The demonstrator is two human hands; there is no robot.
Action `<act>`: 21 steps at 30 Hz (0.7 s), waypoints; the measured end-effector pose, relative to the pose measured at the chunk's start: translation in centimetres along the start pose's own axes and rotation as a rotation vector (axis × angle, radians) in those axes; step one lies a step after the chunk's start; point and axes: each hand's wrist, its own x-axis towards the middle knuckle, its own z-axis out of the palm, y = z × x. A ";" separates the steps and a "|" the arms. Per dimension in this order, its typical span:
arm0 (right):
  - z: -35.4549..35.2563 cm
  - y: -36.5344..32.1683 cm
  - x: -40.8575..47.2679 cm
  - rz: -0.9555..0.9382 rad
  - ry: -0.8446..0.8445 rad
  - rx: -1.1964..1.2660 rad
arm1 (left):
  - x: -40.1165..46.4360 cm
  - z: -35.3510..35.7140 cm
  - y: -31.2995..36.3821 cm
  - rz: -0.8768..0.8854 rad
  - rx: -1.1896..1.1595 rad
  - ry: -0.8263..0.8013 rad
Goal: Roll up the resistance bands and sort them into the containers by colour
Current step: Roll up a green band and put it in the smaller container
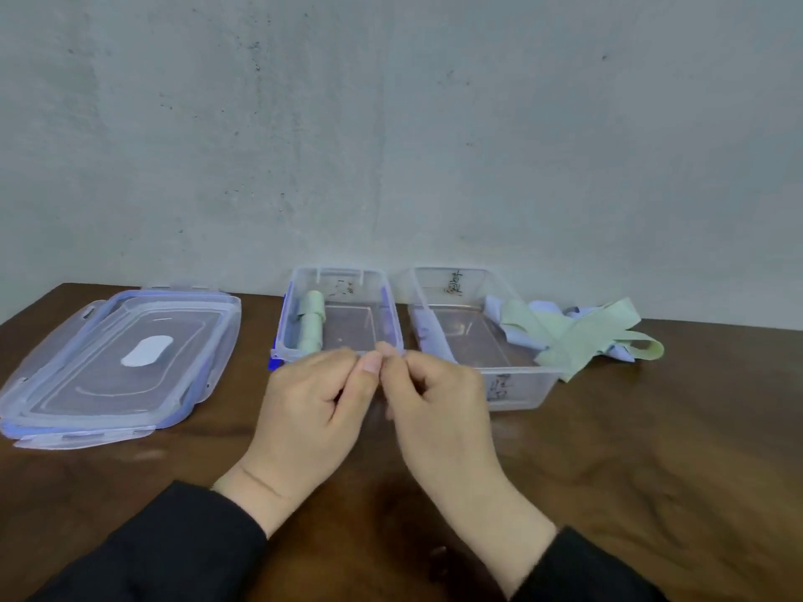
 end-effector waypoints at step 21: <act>-17.1 18.5 1.4 0.142 -0.317 -0.770 | -3.3 11.2 10.2 -0.324 0.332 -0.537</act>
